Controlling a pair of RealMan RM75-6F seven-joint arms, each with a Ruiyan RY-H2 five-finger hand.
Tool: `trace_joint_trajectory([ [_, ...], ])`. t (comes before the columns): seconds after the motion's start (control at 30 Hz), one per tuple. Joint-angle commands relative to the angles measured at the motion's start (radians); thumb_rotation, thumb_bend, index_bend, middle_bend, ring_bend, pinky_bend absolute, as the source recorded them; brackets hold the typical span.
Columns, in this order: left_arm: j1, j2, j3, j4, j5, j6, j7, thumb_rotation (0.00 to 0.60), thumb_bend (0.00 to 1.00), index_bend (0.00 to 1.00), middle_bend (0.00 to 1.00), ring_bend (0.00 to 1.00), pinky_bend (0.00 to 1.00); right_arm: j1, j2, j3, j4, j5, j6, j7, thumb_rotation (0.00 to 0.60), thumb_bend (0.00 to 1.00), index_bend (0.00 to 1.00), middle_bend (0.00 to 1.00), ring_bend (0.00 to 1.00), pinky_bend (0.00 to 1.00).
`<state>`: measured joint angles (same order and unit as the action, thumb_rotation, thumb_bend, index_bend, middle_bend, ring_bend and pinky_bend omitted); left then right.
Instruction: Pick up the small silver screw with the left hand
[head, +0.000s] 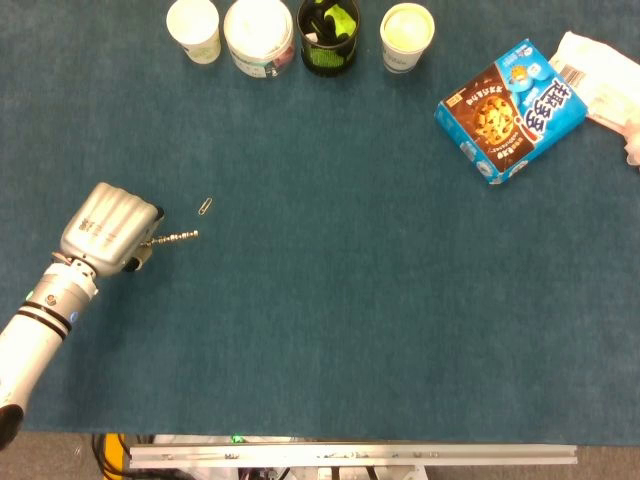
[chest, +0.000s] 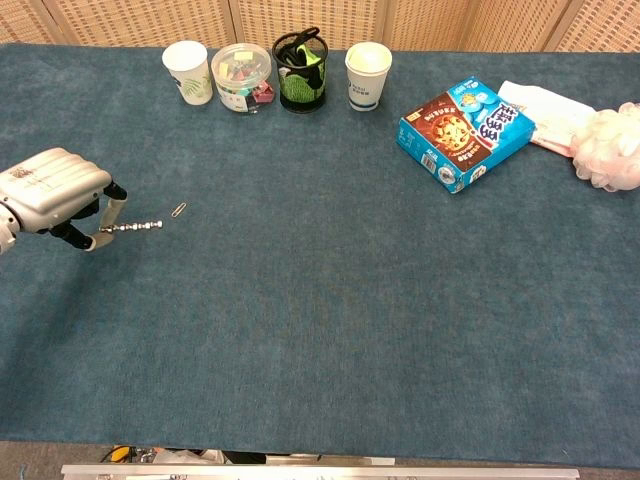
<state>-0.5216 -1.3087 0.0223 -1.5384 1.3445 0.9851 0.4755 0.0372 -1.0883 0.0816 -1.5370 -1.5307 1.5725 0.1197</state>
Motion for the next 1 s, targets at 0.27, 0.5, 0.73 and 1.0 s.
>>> trace_joint_trajectory([
  [0.27,-0.037,0.052,-0.046,-0.095,-0.029,0.018,0.111,0.6,0.38,0.62,1.0,1.0,1.0,0.003,-0.003,-0.001,0.012,-0.013,0.002,0.013,0.6,0.19,0.18,0.34,0.2,0.22],
  [0.5,-0.089,0.022,-0.068,-0.088,-0.119,-0.03,0.226,0.6,0.38,0.62,1.0,1.0,1.0,-0.001,-0.003,-0.004,0.019,-0.025,0.015,0.027,0.6,0.19,0.18,0.34,0.2,0.22],
  [0.73,-0.129,-0.011,-0.065,-0.071,-0.207,-0.053,0.342,0.6,0.38,0.62,1.0,1.0,1.0,-0.007,-0.004,-0.005,0.032,-0.023,0.021,0.042,0.6,0.19,0.18,0.34,0.2,0.22],
  [1.0,-0.171,-0.051,-0.055,-0.04,-0.314,-0.067,0.433,0.6,0.38,0.62,1.0,1.0,1.0,-0.009,-0.008,-0.005,0.043,-0.021,0.022,0.054,0.6,0.19,0.18,0.34,0.2,0.22],
])
